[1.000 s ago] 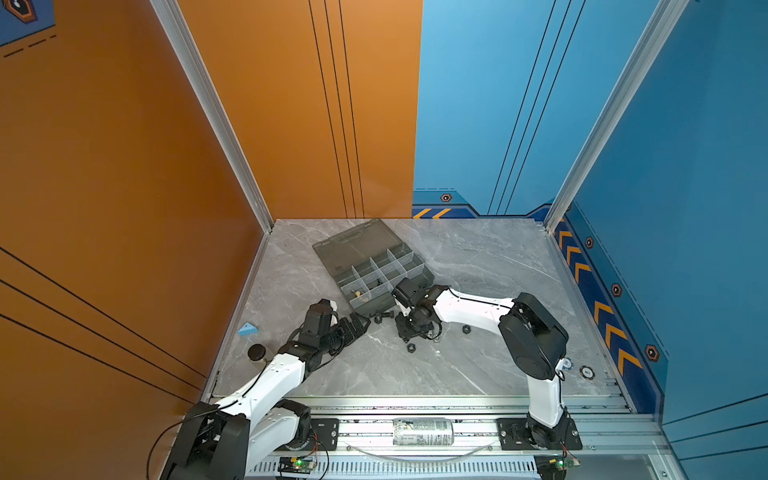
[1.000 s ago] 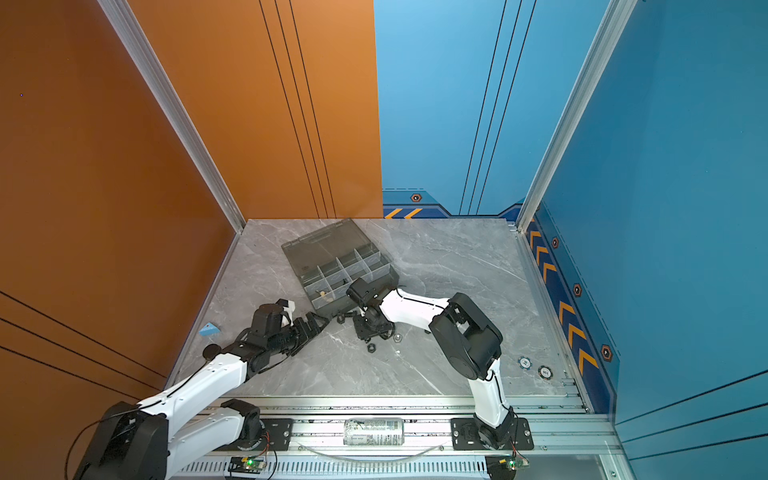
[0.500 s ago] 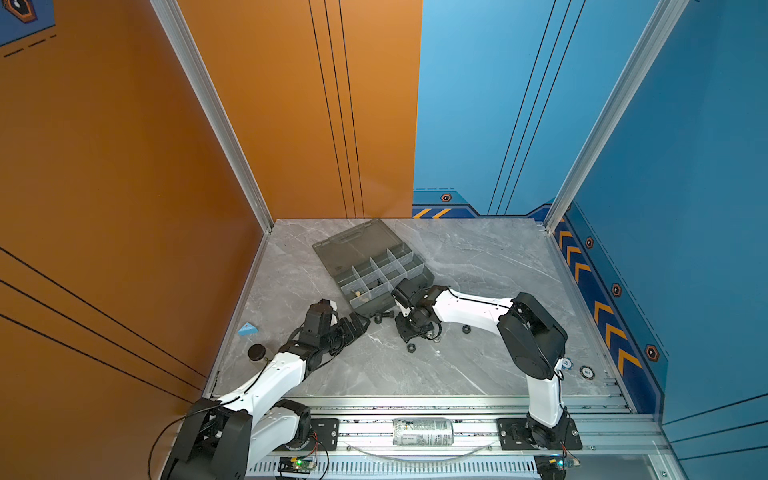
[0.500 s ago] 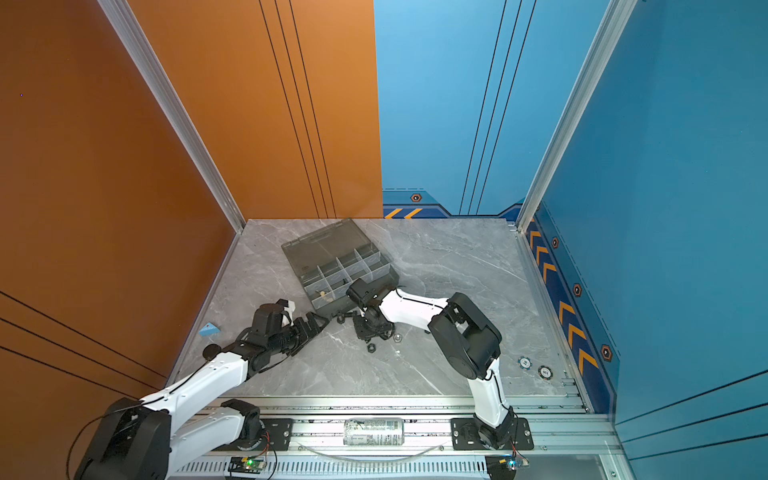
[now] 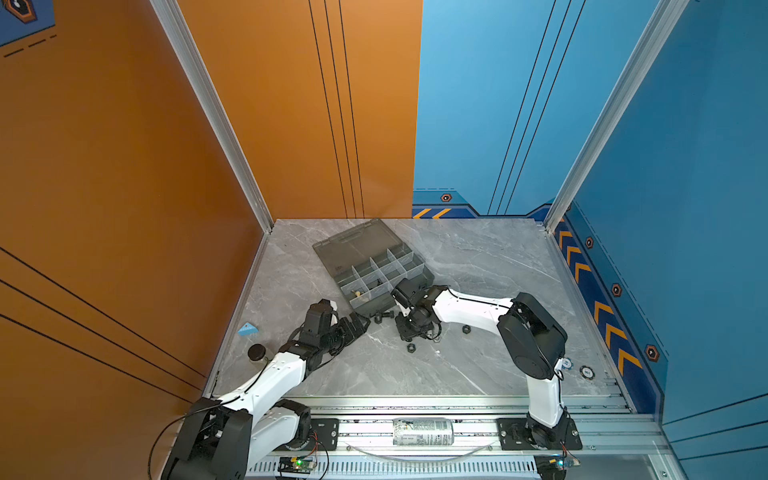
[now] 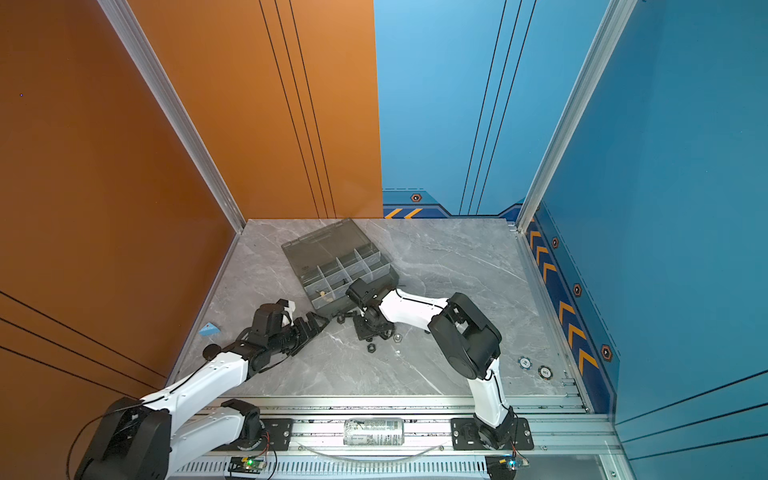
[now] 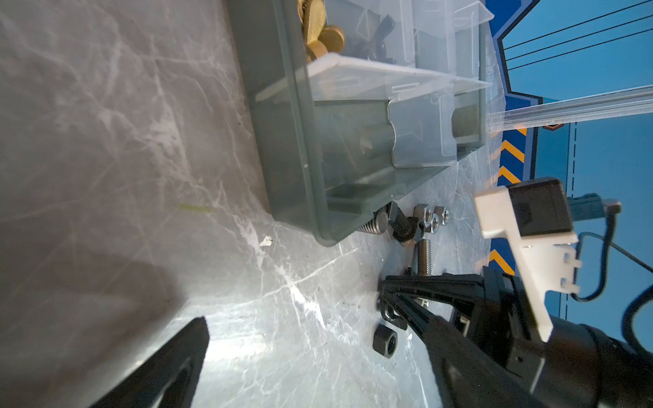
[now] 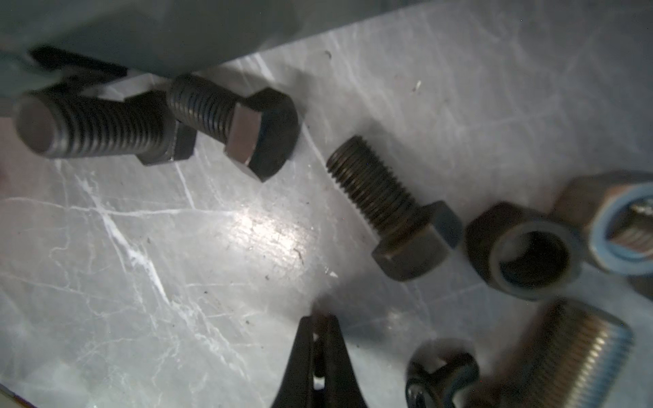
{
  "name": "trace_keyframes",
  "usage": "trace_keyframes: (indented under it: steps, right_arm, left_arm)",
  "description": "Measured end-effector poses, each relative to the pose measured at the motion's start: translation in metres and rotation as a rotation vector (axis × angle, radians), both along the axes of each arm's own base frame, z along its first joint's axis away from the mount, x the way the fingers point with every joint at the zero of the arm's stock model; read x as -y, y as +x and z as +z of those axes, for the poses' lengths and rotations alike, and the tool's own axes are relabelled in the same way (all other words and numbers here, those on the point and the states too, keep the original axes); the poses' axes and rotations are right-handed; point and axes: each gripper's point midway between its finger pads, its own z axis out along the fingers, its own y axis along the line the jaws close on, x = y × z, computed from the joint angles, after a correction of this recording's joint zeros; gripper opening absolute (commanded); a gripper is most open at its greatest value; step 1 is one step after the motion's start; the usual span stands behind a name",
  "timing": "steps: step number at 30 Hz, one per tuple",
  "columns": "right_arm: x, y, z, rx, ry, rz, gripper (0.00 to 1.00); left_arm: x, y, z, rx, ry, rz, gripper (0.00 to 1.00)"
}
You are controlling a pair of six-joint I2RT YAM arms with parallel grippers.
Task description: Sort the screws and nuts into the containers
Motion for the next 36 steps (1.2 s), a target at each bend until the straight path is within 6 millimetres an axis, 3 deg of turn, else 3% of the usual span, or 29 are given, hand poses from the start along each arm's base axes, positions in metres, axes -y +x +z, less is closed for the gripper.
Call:
trace_keyframes:
  steps: [5, 9, 17, 20, 22, 25, 31, 36]
  right_arm:
    - [-0.011, 0.007, 0.017, -0.002, 0.064, 0.065, 0.0]
    - [-0.027, 0.024, 0.051, 0.052, 0.156, 0.123, 0.0]
    - [-0.061, 0.077, 0.137, 0.263, 0.298, 0.193, 0.0]
    - [-0.075, 0.103, 0.154, 0.34, 0.319, 0.201, 0.0]
    - [-0.084, 0.119, 0.151, 0.375, 0.312, 0.203, 0.0]
    - [-0.089, 0.137, 0.129, 0.38, 0.276, 0.197, 0.0]
    - [-0.089, 0.157, 0.085, 0.353, 0.222, 0.171, 0.0]
    - [-0.088, 0.17, 0.078, 0.362, 0.221, 0.149, 0.0]
  left_arm:
    - [0.0, 0.0, 0.0, 0.0, 0.0, 0.0, 0.98]
    - [0.0, 0.0, 0.0, 0.0, -0.003, -0.002, 0.98]
    - [0.002, -0.003, 0.0, -0.007, -0.024, -0.005, 0.98]
    - [0.002, -0.003, 0.0, -0.008, -0.028, -0.004, 0.98]
    - [0.003, -0.002, 0.001, -0.003, -0.032, -0.007, 0.98]
    - [0.004, -0.001, 0.003, 0.005, -0.038, -0.008, 0.98]
    - [0.004, -0.001, 0.006, 0.014, -0.044, -0.009, 0.98]
    - [0.003, 0.0, 0.008, 0.019, -0.046, -0.007, 0.98]
